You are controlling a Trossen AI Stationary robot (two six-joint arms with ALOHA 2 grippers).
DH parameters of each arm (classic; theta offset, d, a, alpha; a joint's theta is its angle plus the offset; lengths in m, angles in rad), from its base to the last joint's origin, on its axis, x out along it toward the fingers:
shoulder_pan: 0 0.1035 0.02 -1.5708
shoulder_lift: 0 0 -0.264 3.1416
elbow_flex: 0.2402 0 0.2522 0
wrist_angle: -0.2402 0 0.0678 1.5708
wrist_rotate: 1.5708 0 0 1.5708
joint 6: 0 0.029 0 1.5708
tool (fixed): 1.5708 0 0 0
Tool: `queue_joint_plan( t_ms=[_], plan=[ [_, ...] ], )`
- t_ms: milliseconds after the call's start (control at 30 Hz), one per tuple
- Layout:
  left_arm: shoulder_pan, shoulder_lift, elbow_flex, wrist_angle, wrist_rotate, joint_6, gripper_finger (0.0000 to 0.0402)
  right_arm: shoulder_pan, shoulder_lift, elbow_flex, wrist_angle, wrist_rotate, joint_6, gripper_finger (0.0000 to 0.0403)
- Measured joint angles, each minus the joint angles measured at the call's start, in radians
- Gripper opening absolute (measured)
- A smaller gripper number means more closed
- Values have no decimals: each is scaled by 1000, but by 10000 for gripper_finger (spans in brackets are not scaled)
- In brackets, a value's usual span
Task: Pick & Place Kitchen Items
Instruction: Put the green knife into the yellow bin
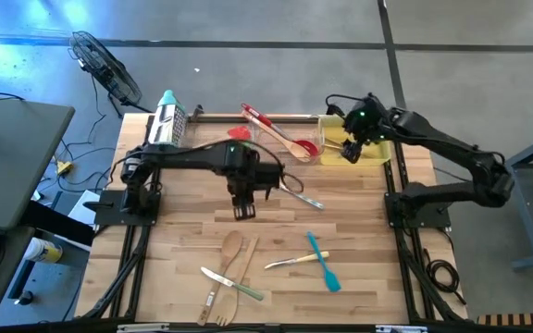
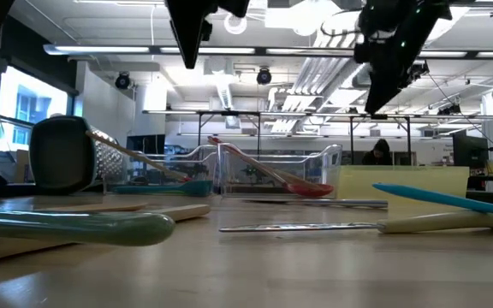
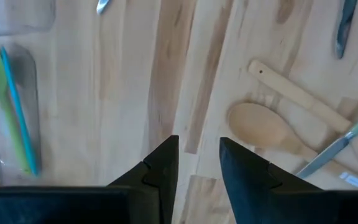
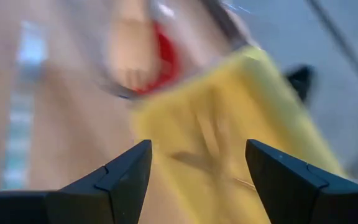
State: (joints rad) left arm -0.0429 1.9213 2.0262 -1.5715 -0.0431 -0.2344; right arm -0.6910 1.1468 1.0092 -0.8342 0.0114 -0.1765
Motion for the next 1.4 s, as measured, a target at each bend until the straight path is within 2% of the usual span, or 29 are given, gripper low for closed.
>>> queue_joint_plan(
  t_ms=[67,233,367,467,567,667,733,933,1033,1167,1267,1400],
  plan=[
    [-37,1,0,1,-43,31,111,0,-25,0,0,-159,12,252],
    [-130,1,0,0,-86,138,111,8,-60,0,15,-715,36,252],
    [-182,1,0,1,-89,100,111,54,-63,0,17,-1087,98,252],
    [-207,1,0,0,-93,66,111,132,-63,0,17,-1247,130,252],
    [-234,1,0,1,-57,45,111,248,-63,0,19,-1297,153,252],
    [-281,1,-20,-1,-4,5,111,380,-63,0,66,-1295,200,252],
    [-315,2,-38,1,35,-35,111,473,-63,0,138,-1265,292,252],
    [-413,2,-49,1,81,-164,111,705,-63,0,390,-1011,636,252],
    [-461,2,-49,7,55,-224,111,795,-63,0,433,-842,758,252],
    [-539,2,-49,8,-29,-265,111,909,-63,0,430,-589,905,252],
    [-596,15,-49,16,-115,-260,111,999,-63,0,428,-412,1009,252],
    [-661,46,-49,76,-174,-222,111,1131,-63,0,428,-216,1095,252]
  ],
)
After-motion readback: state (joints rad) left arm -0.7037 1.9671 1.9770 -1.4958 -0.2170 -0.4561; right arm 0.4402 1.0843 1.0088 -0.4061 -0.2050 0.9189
